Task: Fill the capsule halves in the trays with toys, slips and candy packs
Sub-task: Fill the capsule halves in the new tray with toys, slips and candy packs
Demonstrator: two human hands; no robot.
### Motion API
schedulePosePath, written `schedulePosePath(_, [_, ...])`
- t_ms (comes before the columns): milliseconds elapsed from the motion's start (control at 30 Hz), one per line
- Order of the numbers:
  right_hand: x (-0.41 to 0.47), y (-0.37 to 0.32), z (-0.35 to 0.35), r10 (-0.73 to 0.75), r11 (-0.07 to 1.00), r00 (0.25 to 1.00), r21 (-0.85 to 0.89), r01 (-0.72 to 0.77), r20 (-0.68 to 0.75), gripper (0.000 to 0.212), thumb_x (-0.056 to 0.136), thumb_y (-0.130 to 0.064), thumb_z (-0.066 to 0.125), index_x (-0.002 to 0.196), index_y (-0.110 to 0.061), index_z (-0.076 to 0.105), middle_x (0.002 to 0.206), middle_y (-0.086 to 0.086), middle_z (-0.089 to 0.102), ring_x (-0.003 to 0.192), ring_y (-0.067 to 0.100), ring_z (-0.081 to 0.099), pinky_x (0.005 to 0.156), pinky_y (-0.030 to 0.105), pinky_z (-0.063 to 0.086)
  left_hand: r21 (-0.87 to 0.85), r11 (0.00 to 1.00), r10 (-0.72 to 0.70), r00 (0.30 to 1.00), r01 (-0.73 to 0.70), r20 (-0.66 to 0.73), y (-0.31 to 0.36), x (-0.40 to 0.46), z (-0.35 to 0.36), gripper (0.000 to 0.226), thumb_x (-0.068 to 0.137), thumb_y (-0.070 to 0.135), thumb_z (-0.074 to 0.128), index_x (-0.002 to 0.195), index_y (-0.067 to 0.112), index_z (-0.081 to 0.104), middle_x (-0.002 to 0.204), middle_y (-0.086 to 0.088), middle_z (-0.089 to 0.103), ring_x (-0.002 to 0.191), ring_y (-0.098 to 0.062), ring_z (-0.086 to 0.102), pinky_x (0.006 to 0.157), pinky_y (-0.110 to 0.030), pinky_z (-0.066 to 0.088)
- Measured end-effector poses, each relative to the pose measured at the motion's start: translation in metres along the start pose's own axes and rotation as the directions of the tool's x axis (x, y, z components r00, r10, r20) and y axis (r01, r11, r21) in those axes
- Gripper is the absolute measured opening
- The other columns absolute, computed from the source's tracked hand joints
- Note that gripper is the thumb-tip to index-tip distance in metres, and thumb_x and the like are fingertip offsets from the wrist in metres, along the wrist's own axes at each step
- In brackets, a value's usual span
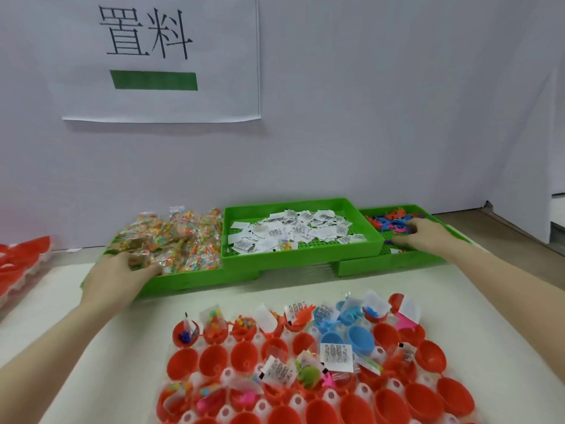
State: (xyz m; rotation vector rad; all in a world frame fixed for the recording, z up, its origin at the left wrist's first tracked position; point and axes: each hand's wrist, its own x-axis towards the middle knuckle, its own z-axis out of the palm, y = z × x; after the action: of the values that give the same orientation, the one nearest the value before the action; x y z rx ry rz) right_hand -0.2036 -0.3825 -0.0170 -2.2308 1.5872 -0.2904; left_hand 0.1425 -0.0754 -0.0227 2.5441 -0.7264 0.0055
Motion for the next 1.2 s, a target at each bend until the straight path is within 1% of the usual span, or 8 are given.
schedulePosePath(167, [0.023, -0.007, 0.008, 0.017, 0.977, 0.998, -0.212, -0.028, -0.054, 0.067, 0.087, -0.044, 0.056, 0.139, -0.008, 0.033, 0.140, 0.017, 0.041, 0.127, 0.034, 0.039, 0.103, 0.036, 0.034, 0.021, 0.994, -0.107, 0.990, 0.109, -0.087, 0.000, 0.010, 0.011, 0.048, 0.081, 0.039, 0.066, 0.115, 0.005, 0.062, 0.120, -0.027, 0.053, 0.112, -0.043, 0.046, 0.091, -0.044, 0.040])
schedulePosePath(367, [0.025, -0.008, 0.009, -0.090, 0.992, 0.989, -0.098, 0.079, -0.114, 0.041, 0.084, -0.025, 0.066, 0.117, -0.003, 0.060, 0.125, 0.015, 0.057, 0.113, 0.030, 0.052, 0.091, 0.033, 0.040, -0.022, 0.992, -0.123, 0.975, 0.121, -0.183, -0.002, 0.017, 0.023, 0.036, 0.084, 0.031, 0.064, 0.108, 0.004, 0.064, 0.115, -0.025, 0.058, 0.110, -0.043, 0.049, 0.089, -0.042, 0.037])
schedulePosePath(467, [0.015, -0.008, 0.003, -0.139, 0.986, 0.969, -0.116, 0.117, -0.204, 0.029, 0.084, -0.033, 0.064, 0.100, -0.009, 0.070, 0.091, 0.011, 0.068, 0.082, 0.026, 0.060, 0.065, 0.029, 0.042, -0.107, 0.991, -0.107, 0.961, 0.082, -0.256, -0.001, 0.014, 0.026, 0.024, 0.088, 0.019, 0.058, 0.106, 0.004, 0.063, 0.110, -0.022, 0.062, 0.108, -0.040, 0.051, 0.089, -0.041, 0.034])
schedulePosePath(567, [0.007, -0.006, -0.002, -0.134, 0.980, 0.963, -0.174, 0.094, -0.233, 0.033, 0.091, -0.035, 0.055, 0.084, -0.007, 0.072, 0.050, 0.000, 0.051, 0.051, 0.016, 0.047, 0.047, 0.023, 0.030, -0.139, 0.990, -0.076, 0.949, 0.034, -0.307, 0.001, 0.009, 0.026, 0.021, 0.085, 0.006, 0.056, 0.104, 0.003, 0.065, 0.107, -0.025, 0.063, 0.105, -0.042, 0.052, 0.088, -0.041, 0.037])
schedulePosePath(700, [0.002, 0.000, -0.012, -0.128, 0.990, 0.944, -0.097, 0.103, -0.304, 0.014, 0.087, -0.017, 0.061, 0.092, -0.012, 0.073, 0.072, 0.009, 0.068, 0.056, 0.018, 0.051, 0.053, 0.026, 0.036, -0.152, 0.988, -0.082, 0.940, 0.032, -0.332, 0.002, 0.004, 0.019, 0.026, 0.078, 0.000, 0.059, 0.103, 0.002, 0.067, 0.105, -0.026, 0.062, 0.097, -0.045, 0.054, 0.081, -0.046, 0.044])
schedulePosePath(867, [-0.002, 0.005, -0.022, -0.052, 0.992, 0.928, 0.091, 0.092, -0.370, 0.017, 0.083, -0.006, 0.055, 0.097, -0.009, 0.065, 0.090, 0.014, 0.068, 0.061, 0.020, 0.054, 0.050, 0.023, 0.036, -0.195, 0.979, -0.012, 0.949, -0.053, -0.316, -0.007, 0.006, 0.013, 0.016, 0.084, 0.003, 0.060, 0.097, -0.002, 0.067, 0.102, -0.026, 0.064, 0.099, -0.043, 0.055, 0.086, -0.045, 0.042])
schedulePosePath(967, [-0.008, 0.001, -0.025, -0.041, 0.978, 0.953, 0.184, 0.100, -0.300, 0.026, 0.084, -0.003, 0.045, 0.104, -0.017, 0.052, 0.086, 0.014, 0.065, 0.068, 0.029, 0.061, 0.061, 0.033, 0.046, -0.246, 0.963, 0.023, 0.944, -0.109, -0.328, -0.012, 0.007, 0.009, 0.018, 0.087, 0.007, 0.058, 0.100, -0.003, 0.067, 0.102, -0.026, 0.066, 0.100, -0.042, 0.056, 0.090, -0.046, 0.042])
schedulePosePath(1200, [-0.025, -0.044, -0.024, -0.168, 0.957, 0.939, 0.180, 0.229, -0.301, 0.038, 0.090, -0.016, 0.039, 0.054, -0.018, 0.028, 0.054, 0.001, 0.034, 0.057, 0.020, 0.032, 0.055, 0.033, 0.022, -0.379, 0.905, -0.038, 0.849, -0.195, -0.527, -0.003, 0.004, -0.006, 0.018, 0.094, 0.007, 0.043, 0.106, 0.001, 0.054, 0.104, -0.027, 0.061, 0.101, -0.041, 0.054, 0.087, -0.050, 0.040])
